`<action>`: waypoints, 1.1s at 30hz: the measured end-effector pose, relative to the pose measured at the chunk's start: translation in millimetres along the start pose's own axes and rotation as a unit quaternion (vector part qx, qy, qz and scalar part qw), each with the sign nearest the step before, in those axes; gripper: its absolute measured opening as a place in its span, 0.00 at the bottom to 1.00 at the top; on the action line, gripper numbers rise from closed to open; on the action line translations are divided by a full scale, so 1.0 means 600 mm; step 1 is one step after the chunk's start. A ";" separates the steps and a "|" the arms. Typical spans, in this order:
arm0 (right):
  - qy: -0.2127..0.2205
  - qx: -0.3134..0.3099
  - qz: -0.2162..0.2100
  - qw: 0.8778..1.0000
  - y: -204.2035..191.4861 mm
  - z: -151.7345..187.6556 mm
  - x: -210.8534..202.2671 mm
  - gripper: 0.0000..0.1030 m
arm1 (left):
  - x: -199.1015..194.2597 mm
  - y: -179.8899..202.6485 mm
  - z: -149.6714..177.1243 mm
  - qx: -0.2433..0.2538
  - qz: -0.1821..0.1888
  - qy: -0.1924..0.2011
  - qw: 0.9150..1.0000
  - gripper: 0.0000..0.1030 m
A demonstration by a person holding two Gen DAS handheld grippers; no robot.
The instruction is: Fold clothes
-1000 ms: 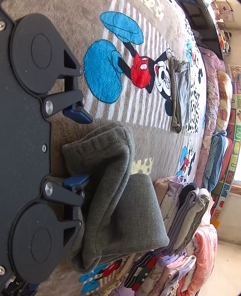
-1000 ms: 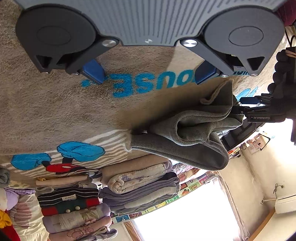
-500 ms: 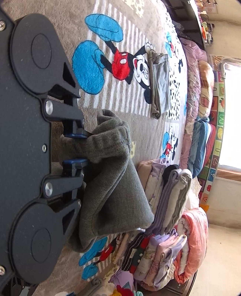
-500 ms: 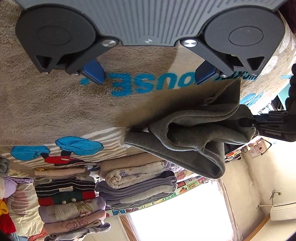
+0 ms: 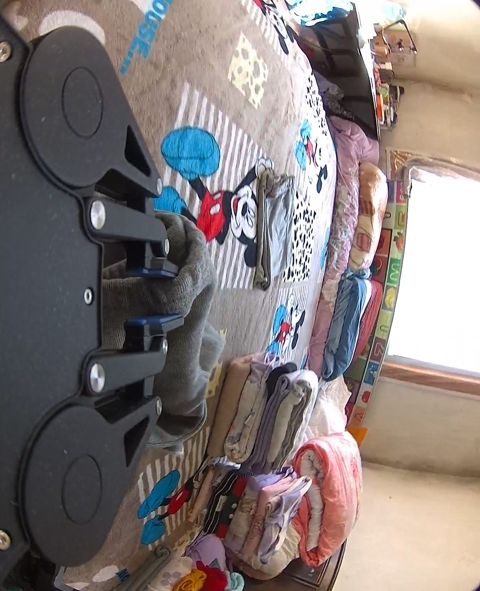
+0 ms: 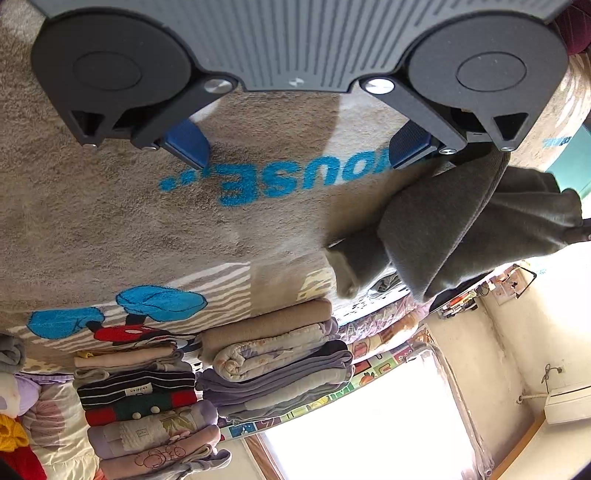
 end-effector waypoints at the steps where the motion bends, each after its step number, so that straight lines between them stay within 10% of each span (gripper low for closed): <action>1: -0.003 0.006 -0.004 1.000 -0.001 0.000 -0.003 1.00 | -0.005 -0.018 0.006 -0.012 -0.006 -0.002 1.000 0.17; 19: -0.099 -0.118 -0.075 0.985 -0.149 0.104 -0.032 1.00 | -0.006 -0.256 0.106 -0.179 -0.103 -0.056 0.977 0.19; 23: -0.096 -0.159 -0.061 0.981 -0.177 0.116 -0.037 0.99 | -0.028 -0.264 0.114 -0.179 -0.119 -0.041 0.976 0.60; 33: -0.056 -0.237 -0.057 0.968 -0.264 0.088 -0.030 1.00 | -0.050 -0.256 0.156 -0.181 -0.096 -0.055 0.977 0.62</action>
Point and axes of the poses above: each gripper's, at about its wrist camera, not at the fingertips, and x roughly the way its jaws point, y to its right, z to its underside, the point moved 10 cm from there along x, roughly the way its jaws point, and after that the axes turned 11 degrees about x, right-handed, at the moved point
